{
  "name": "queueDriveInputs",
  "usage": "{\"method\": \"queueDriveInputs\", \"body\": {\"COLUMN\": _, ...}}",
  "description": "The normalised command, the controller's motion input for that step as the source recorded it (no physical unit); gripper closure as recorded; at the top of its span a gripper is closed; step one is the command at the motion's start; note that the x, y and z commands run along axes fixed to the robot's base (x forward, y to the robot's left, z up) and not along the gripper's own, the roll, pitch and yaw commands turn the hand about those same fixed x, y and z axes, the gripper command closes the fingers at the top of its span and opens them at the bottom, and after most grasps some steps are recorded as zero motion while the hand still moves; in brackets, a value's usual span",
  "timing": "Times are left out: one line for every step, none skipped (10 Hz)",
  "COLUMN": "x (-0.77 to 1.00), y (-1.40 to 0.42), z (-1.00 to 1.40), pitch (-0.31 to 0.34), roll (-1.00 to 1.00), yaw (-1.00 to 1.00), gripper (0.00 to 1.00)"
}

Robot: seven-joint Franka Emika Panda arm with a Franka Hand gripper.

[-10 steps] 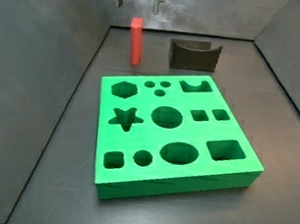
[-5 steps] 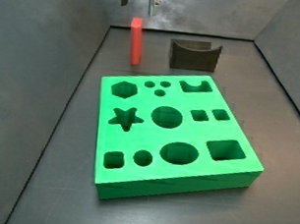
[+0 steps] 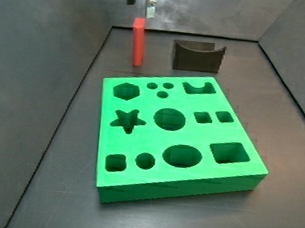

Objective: Pick up the square-circle object. Move up. Rotate the square-circle object. Move to above the board. Insert the square-circle object.
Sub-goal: Rotate the square-circle object.

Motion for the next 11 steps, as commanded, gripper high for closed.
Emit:
{"method": "queueDriveInputs", "body": {"x": 0.03, "y": 0.02, "z": -0.02, "pitch": 0.012, "roll": 0.02, "yaw": -1.00, "gripper": 0.00}}
{"method": "queueDriveInputs", "body": {"x": 0.03, "y": 0.02, "z": -0.02, "pitch": 0.013, "roll": 0.03, "yaw": -1.00, "gripper": 0.00}}
{"method": "queueDriveInputs", "body": {"x": 0.03, "y": 0.02, "z": -0.02, "pitch": 0.016, "roll": 0.03, "yaw": -1.00, "gripper": 0.00}}
{"method": "queueDriveInputs", "body": {"x": 0.03, "y": 0.02, "z": -0.02, "pitch": 0.018, "roll": 0.04, "yaw": -1.00, "gripper": 0.00}}
{"method": "queueDriveInputs", "body": {"x": 0.03, "y": 0.02, "z": -0.02, "pitch": 0.024, "roll": 0.05, "yaw": -1.00, "gripper": 0.00}}
{"method": "queueDriveInputs", "body": {"x": 0.03, "y": 0.02, "z": -0.02, "pitch": 0.027, "roll": 0.05, "yaw": -0.94, "gripper": 0.00}}
{"method": "queueDriveInputs", "body": {"x": 0.03, "y": 0.02, "z": -0.02, "pitch": 0.026, "roll": 0.05, "yaw": -0.51, "gripper": 0.00}}
{"method": "queueDriveInputs", "body": {"x": 0.03, "y": 0.02, "z": -0.02, "pitch": 0.025, "roll": 0.05, "yaw": -0.37, "gripper": 0.00}}
{"method": "queueDriveInputs", "body": {"x": 0.03, "y": 0.02, "z": -0.02, "pitch": 0.025, "roll": 0.05, "yaw": -0.20, "gripper": 0.00}}
{"method": "queueDriveInputs", "body": {"x": 0.00, "y": 0.00, "z": -1.00, "pitch": 0.025, "roll": 0.05, "yaw": -0.15, "gripper": 0.00}}
{"method": "queueDriveInputs", "body": {"x": 0.01, "y": 0.00, "z": -1.00, "pitch": 0.007, "roll": 0.04, "yaw": -0.08, "gripper": 0.00}}
